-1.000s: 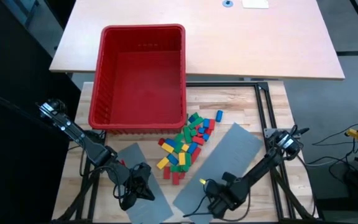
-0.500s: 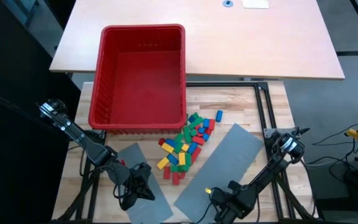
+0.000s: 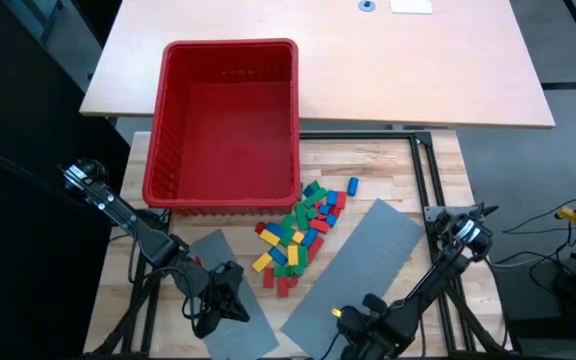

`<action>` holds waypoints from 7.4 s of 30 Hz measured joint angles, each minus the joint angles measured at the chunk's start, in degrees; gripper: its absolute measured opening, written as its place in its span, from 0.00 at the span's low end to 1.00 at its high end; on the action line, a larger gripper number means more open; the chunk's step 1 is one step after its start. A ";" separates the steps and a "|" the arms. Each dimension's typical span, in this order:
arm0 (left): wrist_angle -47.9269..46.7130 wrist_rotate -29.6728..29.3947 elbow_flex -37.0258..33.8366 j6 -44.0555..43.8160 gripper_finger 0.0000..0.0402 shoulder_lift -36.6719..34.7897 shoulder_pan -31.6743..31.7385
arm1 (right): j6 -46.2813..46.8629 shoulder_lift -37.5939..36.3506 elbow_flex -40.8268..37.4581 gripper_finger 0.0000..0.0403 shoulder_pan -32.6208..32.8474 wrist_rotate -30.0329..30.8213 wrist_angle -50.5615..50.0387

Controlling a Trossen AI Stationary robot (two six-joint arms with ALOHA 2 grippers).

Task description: Sort blocks

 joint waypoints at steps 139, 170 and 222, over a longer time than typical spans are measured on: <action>-0.36 3.50 0.00 -1.71 0.00 0.01 -0.81 | 54.09 12.73 8.21 0.33 16.24 44.57 27.53; -0.80 8.08 0.00 -5.83 0.00 0.00 -0.81 | 50.25 13.00 5.78 0.39 16.51 32.59 25.10; -3.68 7.55 0.00 -16.47 0.00 0.00 -0.92 | 53.50 20.34 5.67 0.60 16.23 35.84 34.67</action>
